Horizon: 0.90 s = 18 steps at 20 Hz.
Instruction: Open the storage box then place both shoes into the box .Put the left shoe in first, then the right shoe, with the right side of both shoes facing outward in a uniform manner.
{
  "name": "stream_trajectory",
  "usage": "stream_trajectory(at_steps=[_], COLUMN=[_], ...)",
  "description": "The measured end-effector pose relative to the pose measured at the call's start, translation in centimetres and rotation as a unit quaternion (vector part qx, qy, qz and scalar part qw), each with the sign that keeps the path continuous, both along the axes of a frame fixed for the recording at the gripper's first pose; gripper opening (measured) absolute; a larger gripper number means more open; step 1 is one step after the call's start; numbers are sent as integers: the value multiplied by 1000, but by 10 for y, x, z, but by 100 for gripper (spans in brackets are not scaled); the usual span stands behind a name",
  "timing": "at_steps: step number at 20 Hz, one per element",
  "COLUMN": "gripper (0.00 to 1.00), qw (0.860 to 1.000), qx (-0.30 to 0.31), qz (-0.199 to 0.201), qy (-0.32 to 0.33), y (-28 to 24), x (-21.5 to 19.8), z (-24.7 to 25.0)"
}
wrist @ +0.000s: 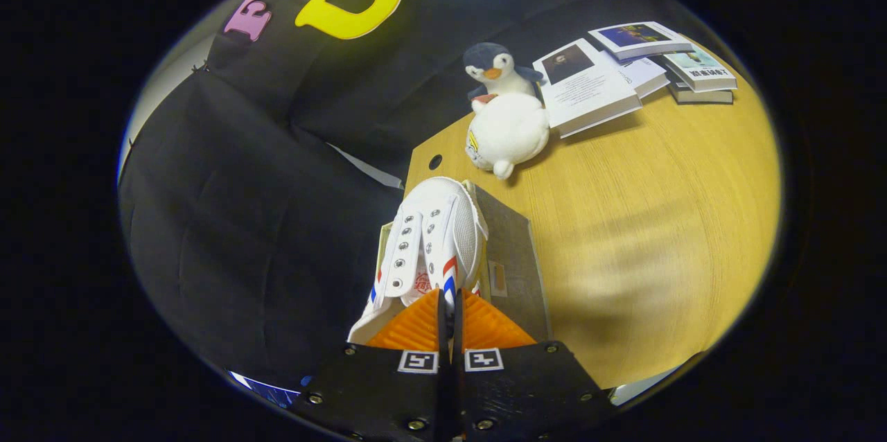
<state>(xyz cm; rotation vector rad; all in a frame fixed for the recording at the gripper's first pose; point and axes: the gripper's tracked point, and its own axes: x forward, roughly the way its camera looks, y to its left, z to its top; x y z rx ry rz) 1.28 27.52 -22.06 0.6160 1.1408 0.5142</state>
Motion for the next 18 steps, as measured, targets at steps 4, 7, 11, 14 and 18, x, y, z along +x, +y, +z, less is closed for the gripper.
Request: stream_trajectory(at_steps=[4,7,11,14,18], gripper=[0,0,0,26,99], qw=[999,997,987,985,974], qx=[-27,-59,-124,-113,-127], qz=[13,22,41,48,21], qy=[-14,-39,-92,-124,-185], y=[12,16,12,23,0], x=[-3,-2,-2,-2,12], z=[-17,-23,-33,-25,7])
